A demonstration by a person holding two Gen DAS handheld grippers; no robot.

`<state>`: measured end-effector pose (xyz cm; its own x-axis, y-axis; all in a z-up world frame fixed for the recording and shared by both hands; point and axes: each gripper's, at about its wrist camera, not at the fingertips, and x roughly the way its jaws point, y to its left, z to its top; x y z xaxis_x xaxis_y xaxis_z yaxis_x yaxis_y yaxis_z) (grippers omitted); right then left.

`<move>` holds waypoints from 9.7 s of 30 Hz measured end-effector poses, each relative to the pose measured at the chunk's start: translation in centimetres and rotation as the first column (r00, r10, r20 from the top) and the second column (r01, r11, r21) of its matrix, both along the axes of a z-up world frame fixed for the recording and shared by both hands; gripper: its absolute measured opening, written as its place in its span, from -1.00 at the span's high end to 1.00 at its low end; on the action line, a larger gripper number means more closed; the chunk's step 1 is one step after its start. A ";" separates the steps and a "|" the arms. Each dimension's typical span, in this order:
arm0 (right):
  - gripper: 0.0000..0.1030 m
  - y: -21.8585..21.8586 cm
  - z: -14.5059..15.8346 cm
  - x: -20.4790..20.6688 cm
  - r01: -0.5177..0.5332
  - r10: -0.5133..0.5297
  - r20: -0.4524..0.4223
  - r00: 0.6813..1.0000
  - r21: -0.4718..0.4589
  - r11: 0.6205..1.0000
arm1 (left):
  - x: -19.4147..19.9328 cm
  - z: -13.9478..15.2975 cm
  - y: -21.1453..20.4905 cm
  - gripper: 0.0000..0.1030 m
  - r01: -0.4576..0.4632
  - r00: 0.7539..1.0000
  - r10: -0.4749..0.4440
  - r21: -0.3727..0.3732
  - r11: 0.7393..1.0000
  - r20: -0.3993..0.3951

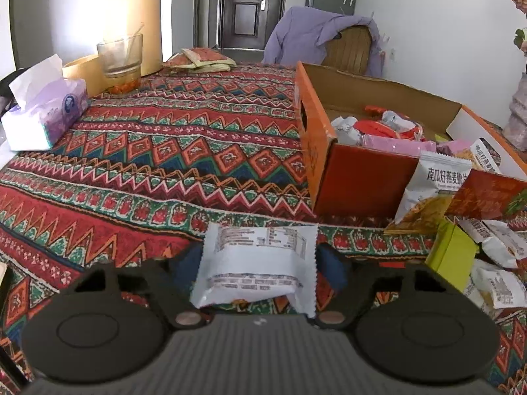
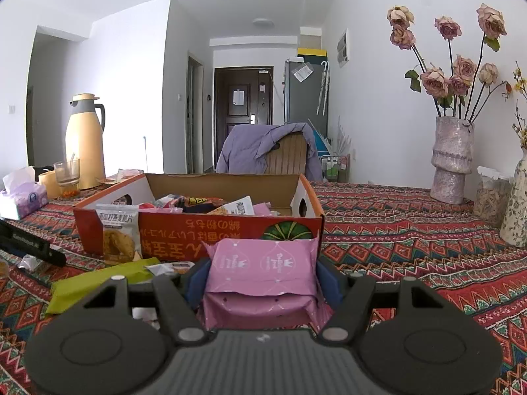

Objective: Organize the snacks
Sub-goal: 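Grasp the pink packet with the right tool while the left tool grasps a white packet, then carry both packets into the box and open both tools, then lift both open tools out of the box back toward the pile, then grasp a small white wrapper with the right tool, then grasp the green bar with the left tool while the right tool holds the white wrapper, then carry the green bar and white wrapper into the box and open both tools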

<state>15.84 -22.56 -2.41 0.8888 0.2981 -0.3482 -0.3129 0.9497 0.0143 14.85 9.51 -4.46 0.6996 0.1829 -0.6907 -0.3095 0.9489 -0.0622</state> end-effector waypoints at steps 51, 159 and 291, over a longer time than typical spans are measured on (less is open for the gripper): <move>-0.32 2.8 5.6 4.2 -0.070 0.070 0.006 0.998 0.053 0.996 | 0.0 9.2 -11.2 -0.17 0.223 0.925 -0.228 0.052 0.973 0.304; -0.63 9.2 -0.9 1.5 -0.101 0.095 -0.308 0.947 -0.004 0.995 | -5.8 0.8 -5.8 -1.00 0.081 0.953 -0.097 0.070 0.994 0.286; 0.78 0.8 0.3 -0.2 -0.065 0.065 0.002 0.998 0.061 0.996 | -5.1 4.1 -11.8 0.34 0.286 0.919 -0.294 0.069 0.956 0.263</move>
